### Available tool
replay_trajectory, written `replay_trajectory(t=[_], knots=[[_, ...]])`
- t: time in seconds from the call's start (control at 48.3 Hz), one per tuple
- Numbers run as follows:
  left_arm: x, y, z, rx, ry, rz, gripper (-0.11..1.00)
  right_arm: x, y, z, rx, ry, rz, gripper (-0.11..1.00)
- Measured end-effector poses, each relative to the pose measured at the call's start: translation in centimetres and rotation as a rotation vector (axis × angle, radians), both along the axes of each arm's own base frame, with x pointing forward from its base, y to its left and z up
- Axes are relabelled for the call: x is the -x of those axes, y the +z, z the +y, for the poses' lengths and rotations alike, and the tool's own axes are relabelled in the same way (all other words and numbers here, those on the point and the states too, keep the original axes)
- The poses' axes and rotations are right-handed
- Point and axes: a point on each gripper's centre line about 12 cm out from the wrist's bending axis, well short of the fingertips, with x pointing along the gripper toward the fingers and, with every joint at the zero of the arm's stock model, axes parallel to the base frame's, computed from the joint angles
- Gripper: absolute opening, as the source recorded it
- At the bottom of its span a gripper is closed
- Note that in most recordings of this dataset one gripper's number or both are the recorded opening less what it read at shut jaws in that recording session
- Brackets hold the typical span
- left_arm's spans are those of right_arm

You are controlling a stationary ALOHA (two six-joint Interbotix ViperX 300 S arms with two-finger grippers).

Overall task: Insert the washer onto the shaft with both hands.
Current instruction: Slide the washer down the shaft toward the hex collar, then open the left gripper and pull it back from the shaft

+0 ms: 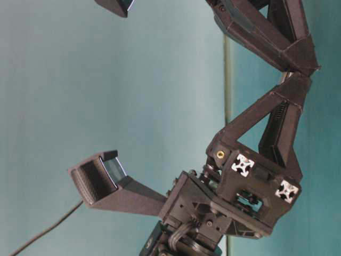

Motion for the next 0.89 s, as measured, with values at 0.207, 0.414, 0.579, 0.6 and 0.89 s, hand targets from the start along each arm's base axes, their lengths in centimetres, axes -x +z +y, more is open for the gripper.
replay_trajectory(t=[0.207, 0.414, 0.579, 0.6, 0.89], knots=[[-0.1, 0.1, 0.1, 0.0, 0.002, 0.0, 0.37, 0.0, -0.1, 0.0, 0.0, -0.001, 0.006, 0.0], [-0.1, 1.0, 0.5, -0.009, 0.008, -0.021, 0.59, 0.0, -0.1, -0.2, 0.001, -0.004, 0.015, 0.0], [0.0, 2.1, 1.0, -0.038, 0.005, -0.047, 0.88, 0.0, -0.2, -0.2, 0.0, -0.005, 0.017, 0.0], [0.0, 2.3, 0.9, -0.043, 0.001, -0.051, 0.87, 0.0, -0.1, -0.1, 0.001, -0.003, 0.015, 0.0], [0.6, 3.7, 1.0, -0.072, -0.011, -0.03, 0.84, 0.0, -0.1, -0.1, 0.0, -0.004, 0.015, 0.0]])
